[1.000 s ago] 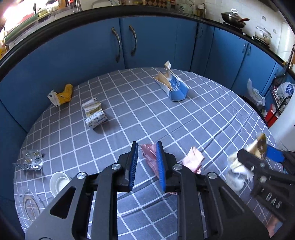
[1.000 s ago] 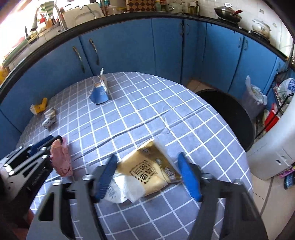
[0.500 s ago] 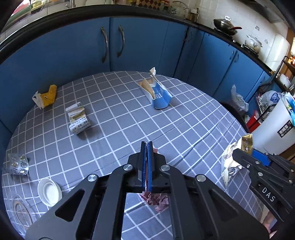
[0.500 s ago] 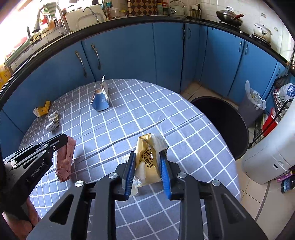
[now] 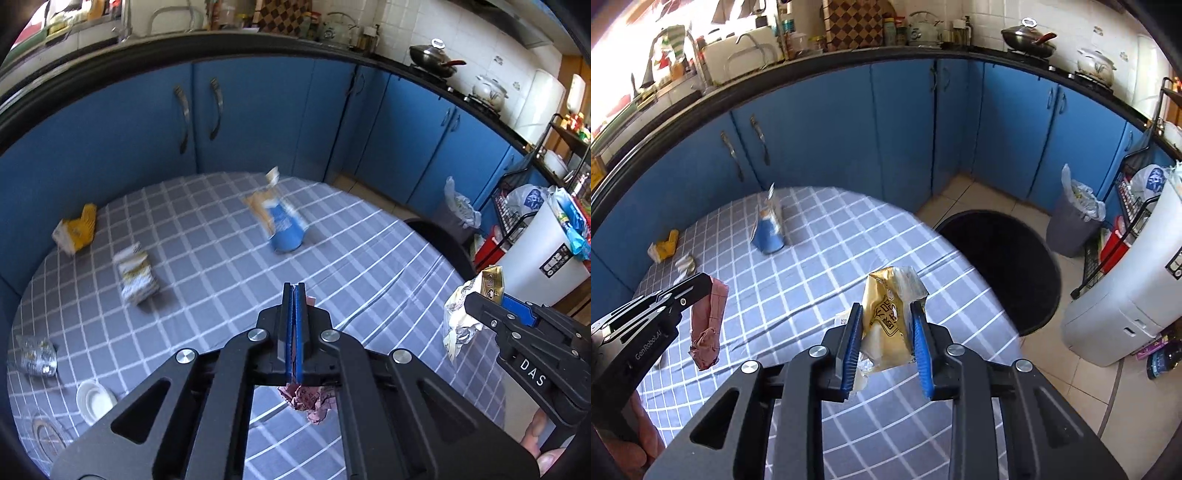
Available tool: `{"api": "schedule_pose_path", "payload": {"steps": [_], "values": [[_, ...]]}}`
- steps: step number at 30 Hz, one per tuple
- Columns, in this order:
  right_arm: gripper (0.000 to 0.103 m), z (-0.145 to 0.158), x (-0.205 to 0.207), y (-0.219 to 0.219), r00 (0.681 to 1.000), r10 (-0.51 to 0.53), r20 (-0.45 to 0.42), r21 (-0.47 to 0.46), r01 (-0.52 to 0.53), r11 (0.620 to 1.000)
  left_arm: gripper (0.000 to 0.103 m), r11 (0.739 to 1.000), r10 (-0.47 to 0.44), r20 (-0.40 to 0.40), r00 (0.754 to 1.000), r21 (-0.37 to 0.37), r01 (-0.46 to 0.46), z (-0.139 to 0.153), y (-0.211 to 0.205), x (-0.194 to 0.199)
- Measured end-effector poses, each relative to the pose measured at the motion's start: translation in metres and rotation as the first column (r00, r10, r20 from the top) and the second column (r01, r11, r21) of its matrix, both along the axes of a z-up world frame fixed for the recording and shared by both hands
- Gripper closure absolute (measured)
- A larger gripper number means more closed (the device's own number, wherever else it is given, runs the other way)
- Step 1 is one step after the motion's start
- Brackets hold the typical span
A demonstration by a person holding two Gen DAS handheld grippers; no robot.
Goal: Collect trash
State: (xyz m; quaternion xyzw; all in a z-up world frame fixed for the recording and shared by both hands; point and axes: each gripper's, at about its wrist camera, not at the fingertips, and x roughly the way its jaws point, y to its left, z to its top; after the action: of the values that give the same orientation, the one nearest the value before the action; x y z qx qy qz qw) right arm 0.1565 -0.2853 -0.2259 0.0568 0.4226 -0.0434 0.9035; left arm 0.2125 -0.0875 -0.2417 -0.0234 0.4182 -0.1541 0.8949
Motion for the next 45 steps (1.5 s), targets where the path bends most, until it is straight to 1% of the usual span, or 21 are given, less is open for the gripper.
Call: {"api": "schedule_pose_path", "payload": {"steps": [6,13,24,30,34,39,40,42,45], "values": [[0.077,0.018,0.008,-0.027,0.998,-0.059,0.019,-0.014,0.059,0.998,0.102,0.998,-0.067,0.028,0.997,-0.013,0.068,0.018,-0.032,0.012],[0.077,0.036,0.021,-0.061,0.991,-0.130,0.043,-0.026,0.131,0.991,0.102,0.988,-0.153,0.059,0.986,-0.016,0.155,0.035,-0.073,0.027],[0.077,0.061,0.047,-0.094,0.977,-0.190,0.096,-0.050,0.195,0.979,0.102,0.971,-0.235,0.105,0.966,-0.026,0.239,0.059,-0.126,0.054],[0.077,0.071,0.062,-0.105,0.971,-0.205,0.123,-0.062,0.214,0.975,0.102,0.963,-0.261,0.140,0.955,-0.038,0.268,0.071,-0.148,0.069],[0.077,0.071,0.068,-0.107,0.970,-0.208,0.127,-0.073,0.218,0.973,0.102,0.960,-0.266,0.160,0.951,-0.051,0.277,0.079,-0.158,0.078],[0.077,0.069,0.075,-0.113,0.966,-0.230,0.120,-0.067,0.239,0.969,0.102,0.958,-0.271,0.170,0.948,-0.047,0.282,0.082,-0.164,0.083],[0.074,0.068,0.077,-0.115,0.965,-0.234,0.116,-0.058,0.242,0.968,0.102,0.958,-0.272,0.168,0.947,-0.047,0.284,0.082,-0.165,0.083],[0.072,0.068,0.079,-0.118,0.961,-0.250,0.119,-0.054,0.258,0.965,0.102,0.957,-0.276,0.167,0.947,-0.043,0.287,0.081,-0.166,0.084],[0.062,0.069,0.081,-0.119,0.957,-0.264,0.125,-0.061,0.273,0.960,0.102,0.957,-0.277,0.162,0.947,-0.044,0.287,0.078,-0.167,0.085]]}}
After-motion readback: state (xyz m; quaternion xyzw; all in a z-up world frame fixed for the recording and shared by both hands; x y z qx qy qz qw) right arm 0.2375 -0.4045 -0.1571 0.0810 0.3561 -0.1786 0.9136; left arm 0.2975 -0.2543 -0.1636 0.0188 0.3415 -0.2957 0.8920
